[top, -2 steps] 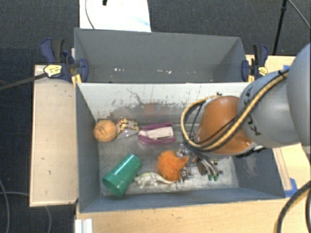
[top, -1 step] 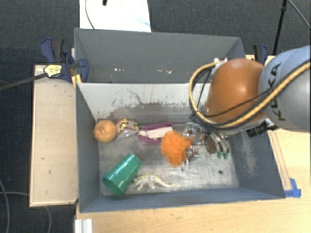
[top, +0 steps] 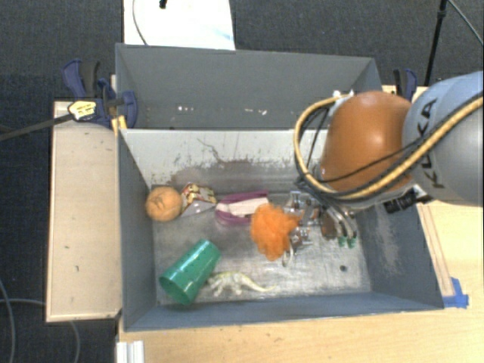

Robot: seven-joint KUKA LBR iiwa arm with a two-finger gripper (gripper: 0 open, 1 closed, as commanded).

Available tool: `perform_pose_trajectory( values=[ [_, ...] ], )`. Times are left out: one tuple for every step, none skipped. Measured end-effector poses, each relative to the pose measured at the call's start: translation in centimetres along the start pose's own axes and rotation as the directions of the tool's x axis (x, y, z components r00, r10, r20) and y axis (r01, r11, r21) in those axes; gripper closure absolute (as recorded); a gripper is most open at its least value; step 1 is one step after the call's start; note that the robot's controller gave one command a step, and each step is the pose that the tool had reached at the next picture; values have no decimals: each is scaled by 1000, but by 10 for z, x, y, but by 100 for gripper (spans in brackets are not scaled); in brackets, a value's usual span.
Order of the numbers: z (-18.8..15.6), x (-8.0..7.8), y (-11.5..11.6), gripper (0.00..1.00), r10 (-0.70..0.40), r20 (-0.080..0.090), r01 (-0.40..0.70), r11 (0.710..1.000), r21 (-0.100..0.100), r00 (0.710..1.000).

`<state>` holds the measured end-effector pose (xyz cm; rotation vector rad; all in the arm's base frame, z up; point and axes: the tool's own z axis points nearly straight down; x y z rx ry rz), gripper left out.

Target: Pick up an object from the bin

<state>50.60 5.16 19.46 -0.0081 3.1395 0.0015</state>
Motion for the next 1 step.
perform_pose_trajectory(
  values=[
    [-40,3,3,100,-30,-9,30,1000,1,1000]
  ],
)
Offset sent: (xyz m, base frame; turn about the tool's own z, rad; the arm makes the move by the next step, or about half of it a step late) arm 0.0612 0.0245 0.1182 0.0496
